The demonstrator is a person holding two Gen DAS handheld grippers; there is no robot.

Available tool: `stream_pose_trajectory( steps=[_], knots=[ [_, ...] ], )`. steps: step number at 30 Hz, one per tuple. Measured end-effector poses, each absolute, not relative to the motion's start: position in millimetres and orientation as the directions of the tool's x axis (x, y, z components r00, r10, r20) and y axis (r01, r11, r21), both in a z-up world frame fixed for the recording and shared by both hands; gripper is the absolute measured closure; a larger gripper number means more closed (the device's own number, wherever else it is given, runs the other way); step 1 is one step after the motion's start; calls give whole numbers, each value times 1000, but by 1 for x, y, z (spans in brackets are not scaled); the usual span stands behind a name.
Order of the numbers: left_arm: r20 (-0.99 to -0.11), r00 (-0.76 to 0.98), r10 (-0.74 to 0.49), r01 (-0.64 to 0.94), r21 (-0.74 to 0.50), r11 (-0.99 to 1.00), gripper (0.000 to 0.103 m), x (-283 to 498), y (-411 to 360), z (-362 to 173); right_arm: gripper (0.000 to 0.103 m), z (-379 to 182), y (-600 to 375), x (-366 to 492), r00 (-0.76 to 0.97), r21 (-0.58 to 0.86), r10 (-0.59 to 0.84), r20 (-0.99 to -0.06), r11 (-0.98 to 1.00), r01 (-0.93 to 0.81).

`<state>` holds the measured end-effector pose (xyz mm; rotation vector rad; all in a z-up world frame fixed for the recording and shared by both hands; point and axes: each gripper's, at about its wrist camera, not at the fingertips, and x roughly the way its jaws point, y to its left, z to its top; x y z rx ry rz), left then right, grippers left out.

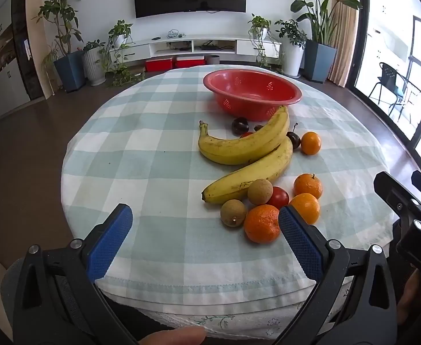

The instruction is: Organize fruits

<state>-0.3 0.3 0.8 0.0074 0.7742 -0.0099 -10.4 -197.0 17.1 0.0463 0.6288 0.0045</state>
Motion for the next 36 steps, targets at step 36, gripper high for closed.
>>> stream_pose_trajectory(
  steps=[36],
  knots=[
    [-704,711,4,0,6,1000,0,1,7,-6,0,4,-189,-7,765,27,19,-644,1000,-2]
  ],
)
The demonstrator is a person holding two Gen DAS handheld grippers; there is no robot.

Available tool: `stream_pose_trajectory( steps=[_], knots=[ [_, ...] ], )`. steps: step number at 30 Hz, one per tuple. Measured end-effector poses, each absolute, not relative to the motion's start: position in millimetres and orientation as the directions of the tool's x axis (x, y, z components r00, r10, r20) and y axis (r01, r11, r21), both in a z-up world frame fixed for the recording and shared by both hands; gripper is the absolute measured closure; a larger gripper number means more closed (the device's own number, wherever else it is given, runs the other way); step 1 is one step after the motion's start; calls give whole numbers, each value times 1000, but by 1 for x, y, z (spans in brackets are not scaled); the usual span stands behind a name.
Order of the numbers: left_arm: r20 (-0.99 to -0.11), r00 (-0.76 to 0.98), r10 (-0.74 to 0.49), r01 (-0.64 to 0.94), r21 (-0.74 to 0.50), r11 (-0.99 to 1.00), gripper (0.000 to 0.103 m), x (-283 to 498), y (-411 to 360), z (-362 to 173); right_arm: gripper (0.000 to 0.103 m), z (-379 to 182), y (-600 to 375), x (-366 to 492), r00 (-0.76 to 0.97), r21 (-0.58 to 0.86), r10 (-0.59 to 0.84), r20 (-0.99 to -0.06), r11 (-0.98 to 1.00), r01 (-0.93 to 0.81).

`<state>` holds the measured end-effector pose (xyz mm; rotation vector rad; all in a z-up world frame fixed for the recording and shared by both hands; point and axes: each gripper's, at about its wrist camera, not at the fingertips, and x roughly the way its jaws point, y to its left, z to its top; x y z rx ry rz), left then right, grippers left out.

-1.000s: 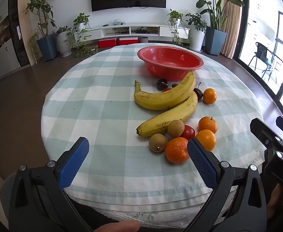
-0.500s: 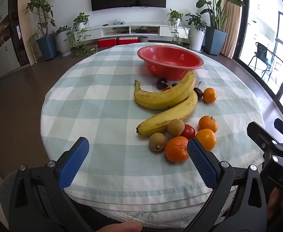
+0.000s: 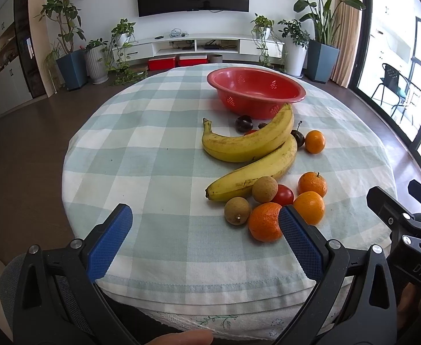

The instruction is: Organize fruits

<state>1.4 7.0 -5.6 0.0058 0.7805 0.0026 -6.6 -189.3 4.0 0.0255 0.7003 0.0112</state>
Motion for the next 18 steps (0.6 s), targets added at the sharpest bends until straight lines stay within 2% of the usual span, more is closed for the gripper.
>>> stream_pose_trajectory(
  steps=[18],
  knots=[
    [-704,711,8,-3,9,1000,0,1,8,-8,0,0,-188,-5,743,17,13,-669,1000,-2]
  ],
)
